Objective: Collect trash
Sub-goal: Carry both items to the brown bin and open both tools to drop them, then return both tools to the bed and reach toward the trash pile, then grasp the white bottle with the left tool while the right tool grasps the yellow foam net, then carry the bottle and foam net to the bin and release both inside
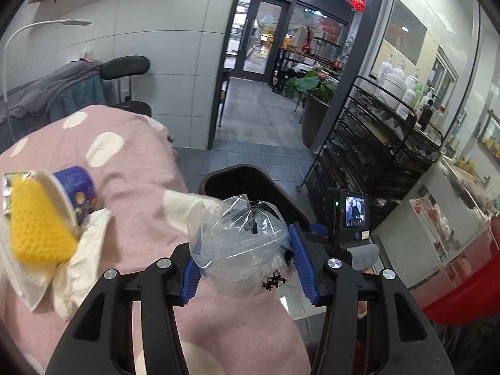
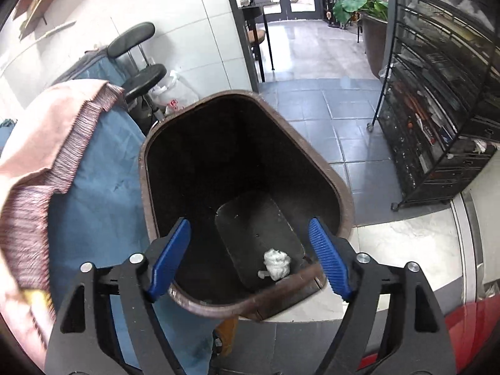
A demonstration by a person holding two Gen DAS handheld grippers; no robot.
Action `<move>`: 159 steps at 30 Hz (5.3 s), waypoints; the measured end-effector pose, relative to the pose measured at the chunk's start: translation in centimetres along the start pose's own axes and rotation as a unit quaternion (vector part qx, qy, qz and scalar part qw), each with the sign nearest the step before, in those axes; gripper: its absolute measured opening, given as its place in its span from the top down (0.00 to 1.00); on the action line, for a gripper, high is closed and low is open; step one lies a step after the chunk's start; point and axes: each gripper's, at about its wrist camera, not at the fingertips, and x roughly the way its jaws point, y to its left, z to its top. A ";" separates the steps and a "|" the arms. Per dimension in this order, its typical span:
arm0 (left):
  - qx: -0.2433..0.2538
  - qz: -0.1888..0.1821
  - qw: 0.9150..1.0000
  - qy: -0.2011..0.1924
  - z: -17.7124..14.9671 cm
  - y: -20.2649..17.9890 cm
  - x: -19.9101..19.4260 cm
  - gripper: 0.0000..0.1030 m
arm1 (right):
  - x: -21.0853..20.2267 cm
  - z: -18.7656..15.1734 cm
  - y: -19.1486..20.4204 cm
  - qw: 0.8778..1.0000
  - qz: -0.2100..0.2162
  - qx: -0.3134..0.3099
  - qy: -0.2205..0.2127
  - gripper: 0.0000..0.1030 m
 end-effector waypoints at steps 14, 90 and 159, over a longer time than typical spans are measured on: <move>0.023 -0.027 0.997 0.074 3.0 -4.4 9.4 0.51 | -6.3 -1.6 -4.4 0.996 -0.022 0.065 -0.053 0.21; -0.129 0.264 0.953 -0.074 -3.8 15.0 -12.4 0.06 | -17.6 -4.2 26.1 0.917 0.271 -0.286 -0.065 0.22; -0.111 0.055 0.990 -0.073 -1.8 9.5 -10.5 0.40 | -19.8 -0.1 15.3 0.948 0.224 -0.177 -0.140 0.84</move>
